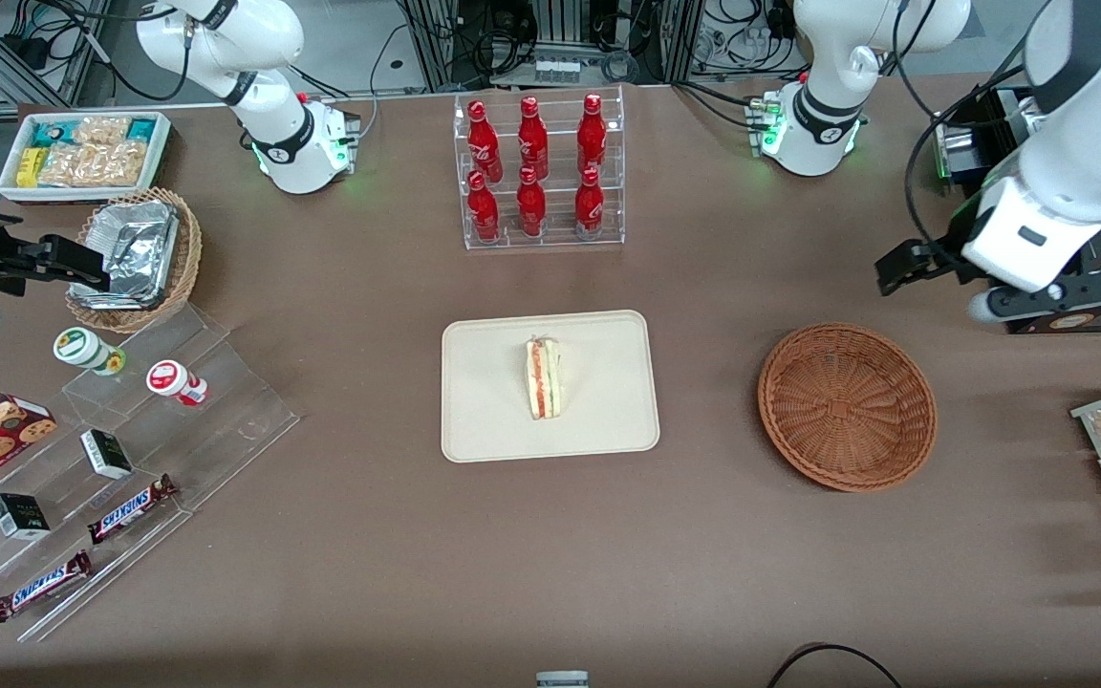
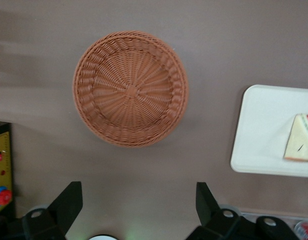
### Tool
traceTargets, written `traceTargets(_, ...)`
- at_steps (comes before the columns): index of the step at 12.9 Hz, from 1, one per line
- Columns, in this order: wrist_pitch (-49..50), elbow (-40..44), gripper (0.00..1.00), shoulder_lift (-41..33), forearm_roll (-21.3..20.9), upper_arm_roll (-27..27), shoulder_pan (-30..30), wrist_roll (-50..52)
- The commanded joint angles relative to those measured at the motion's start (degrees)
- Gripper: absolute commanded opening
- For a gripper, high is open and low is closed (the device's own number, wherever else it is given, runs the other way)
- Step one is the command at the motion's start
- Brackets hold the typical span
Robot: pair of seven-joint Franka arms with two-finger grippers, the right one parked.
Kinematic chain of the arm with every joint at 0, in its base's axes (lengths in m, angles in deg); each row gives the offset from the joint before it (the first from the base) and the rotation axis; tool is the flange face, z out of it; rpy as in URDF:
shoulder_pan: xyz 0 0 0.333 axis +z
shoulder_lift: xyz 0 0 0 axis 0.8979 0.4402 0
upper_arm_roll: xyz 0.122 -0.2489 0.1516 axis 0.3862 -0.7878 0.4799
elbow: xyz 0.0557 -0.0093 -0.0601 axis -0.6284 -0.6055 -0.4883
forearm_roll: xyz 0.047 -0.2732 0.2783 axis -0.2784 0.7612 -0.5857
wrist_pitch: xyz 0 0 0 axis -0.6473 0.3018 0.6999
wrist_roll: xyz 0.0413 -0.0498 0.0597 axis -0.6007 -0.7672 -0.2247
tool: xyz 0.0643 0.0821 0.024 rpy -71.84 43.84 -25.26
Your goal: Place sandwich from basket to tray
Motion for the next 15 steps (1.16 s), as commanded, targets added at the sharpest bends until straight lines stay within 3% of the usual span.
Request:
traceTargets(1, 0.06, -3.12, 1.0, -4.2, -0.41, -0.64, 2.46, -3.75)
traceTargets(4, 0.24, -0.85, 1.0, -3.25, -2.34, 0.32, 3.17, -4.19)
traceTargets(9, 0.5, 9.87, 1.0, 4.66, -2.79, 0.32, 3.17, -6.28)
traceTargets(11, -0.02, 10.77, 1.0, 5.11, -2.79, 0.32, 3.17, -11.12)
traceTargets(15, -0.29, 12.69, 1.0, 7.21, -2.88, 0.23, 3.08, -10.61)
